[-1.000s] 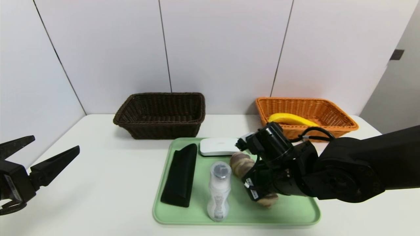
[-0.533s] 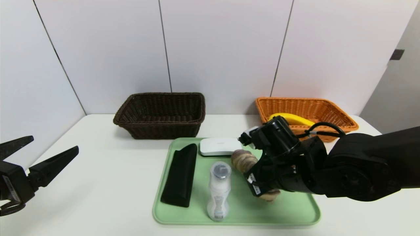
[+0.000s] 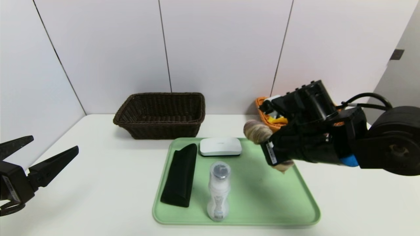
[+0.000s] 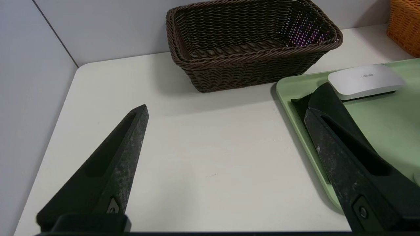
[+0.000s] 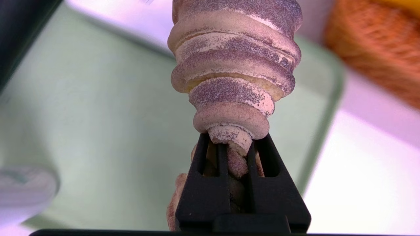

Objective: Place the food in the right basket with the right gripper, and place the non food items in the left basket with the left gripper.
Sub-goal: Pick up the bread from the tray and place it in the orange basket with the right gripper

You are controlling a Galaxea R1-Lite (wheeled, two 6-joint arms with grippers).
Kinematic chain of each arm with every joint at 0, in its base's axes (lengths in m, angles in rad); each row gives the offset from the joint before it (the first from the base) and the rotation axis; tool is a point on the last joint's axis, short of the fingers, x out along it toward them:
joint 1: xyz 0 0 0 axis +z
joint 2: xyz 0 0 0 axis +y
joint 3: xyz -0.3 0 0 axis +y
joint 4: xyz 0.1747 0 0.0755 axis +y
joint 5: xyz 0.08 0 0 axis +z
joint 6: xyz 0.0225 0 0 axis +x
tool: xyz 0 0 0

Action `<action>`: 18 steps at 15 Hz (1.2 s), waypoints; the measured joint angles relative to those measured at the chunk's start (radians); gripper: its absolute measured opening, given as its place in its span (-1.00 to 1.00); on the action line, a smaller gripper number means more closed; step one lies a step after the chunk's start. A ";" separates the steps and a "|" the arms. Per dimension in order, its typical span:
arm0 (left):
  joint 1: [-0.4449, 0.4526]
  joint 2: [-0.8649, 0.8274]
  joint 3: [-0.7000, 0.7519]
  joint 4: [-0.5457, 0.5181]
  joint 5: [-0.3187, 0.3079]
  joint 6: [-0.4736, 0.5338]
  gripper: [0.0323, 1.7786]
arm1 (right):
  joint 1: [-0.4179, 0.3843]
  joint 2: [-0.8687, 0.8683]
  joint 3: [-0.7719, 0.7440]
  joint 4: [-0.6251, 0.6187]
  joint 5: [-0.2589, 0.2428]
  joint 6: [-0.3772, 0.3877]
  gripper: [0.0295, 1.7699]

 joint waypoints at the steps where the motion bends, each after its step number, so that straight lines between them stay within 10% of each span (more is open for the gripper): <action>1: 0.000 0.000 0.000 0.000 -0.001 0.000 0.90 | -0.032 -0.007 -0.027 0.001 0.003 -0.013 -0.83; 11: 0.000 -0.002 0.011 0.000 -0.004 0.006 0.90 | -0.373 0.128 -0.335 -0.001 0.025 -0.129 -0.83; 18: 0.000 -0.004 0.014 0.000 -0.003 0.006 0.90 | -0.474 0.283 -0.431 0.001 0.021 -0.144 -0.83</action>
